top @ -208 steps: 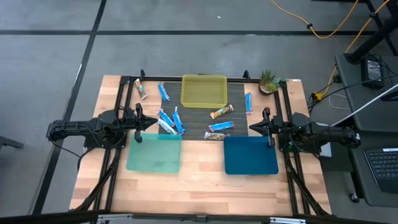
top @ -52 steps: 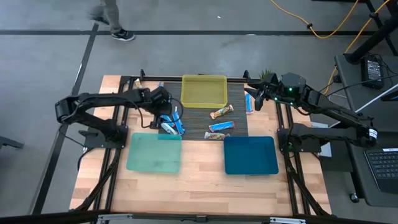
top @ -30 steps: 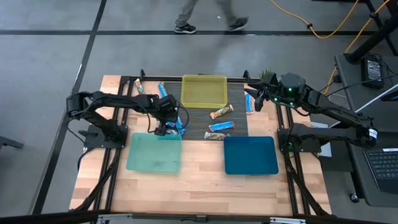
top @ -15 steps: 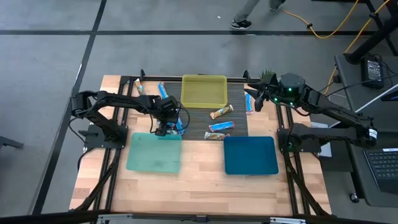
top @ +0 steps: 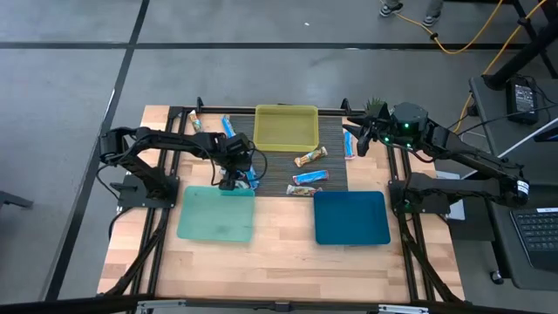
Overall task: Pick and place Granola Bars by type
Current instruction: Put the red granola bar into the green bin
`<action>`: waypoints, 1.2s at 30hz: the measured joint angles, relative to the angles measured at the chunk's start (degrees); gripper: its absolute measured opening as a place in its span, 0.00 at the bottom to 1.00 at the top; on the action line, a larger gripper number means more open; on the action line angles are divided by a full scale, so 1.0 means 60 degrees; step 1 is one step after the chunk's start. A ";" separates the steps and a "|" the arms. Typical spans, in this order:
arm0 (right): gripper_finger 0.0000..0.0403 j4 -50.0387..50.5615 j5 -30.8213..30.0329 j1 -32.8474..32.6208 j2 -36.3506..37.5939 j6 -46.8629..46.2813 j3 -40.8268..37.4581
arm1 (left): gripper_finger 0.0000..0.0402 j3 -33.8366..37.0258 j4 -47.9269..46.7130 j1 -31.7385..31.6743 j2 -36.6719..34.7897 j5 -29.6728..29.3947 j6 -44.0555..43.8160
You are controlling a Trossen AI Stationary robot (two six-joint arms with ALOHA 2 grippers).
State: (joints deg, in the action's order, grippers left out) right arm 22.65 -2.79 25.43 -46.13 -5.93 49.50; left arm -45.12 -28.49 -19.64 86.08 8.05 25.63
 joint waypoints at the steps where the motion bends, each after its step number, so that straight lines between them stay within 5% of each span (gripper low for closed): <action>1: 0.36 0.0001 0.0000 -0.0003 0.0000 0.0000 0.0000 | 0.21 0.0000 0.0004 0.0000 0.0000 0.0002 0.0000; 19: 0.36 -0.0005 0.0004 -0.0004 0.0000 0.0025 0.0000 | 0.01 0.0117 -0.0047 0.0000 0.0029 0.0113 -0.0005; 36: 0.36 -0.0006 0.0007 -0.0004 0.0000 0.0029 -0.0004 | 0.00 -0.1097 -0.0509 -0.0004 -0.0722 0.0074 -0.0341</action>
State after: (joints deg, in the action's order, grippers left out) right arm 22.61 -2.75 25.41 -46.13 -5.76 49.47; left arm -51.70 -31.55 -19.66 81.75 8.50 23.59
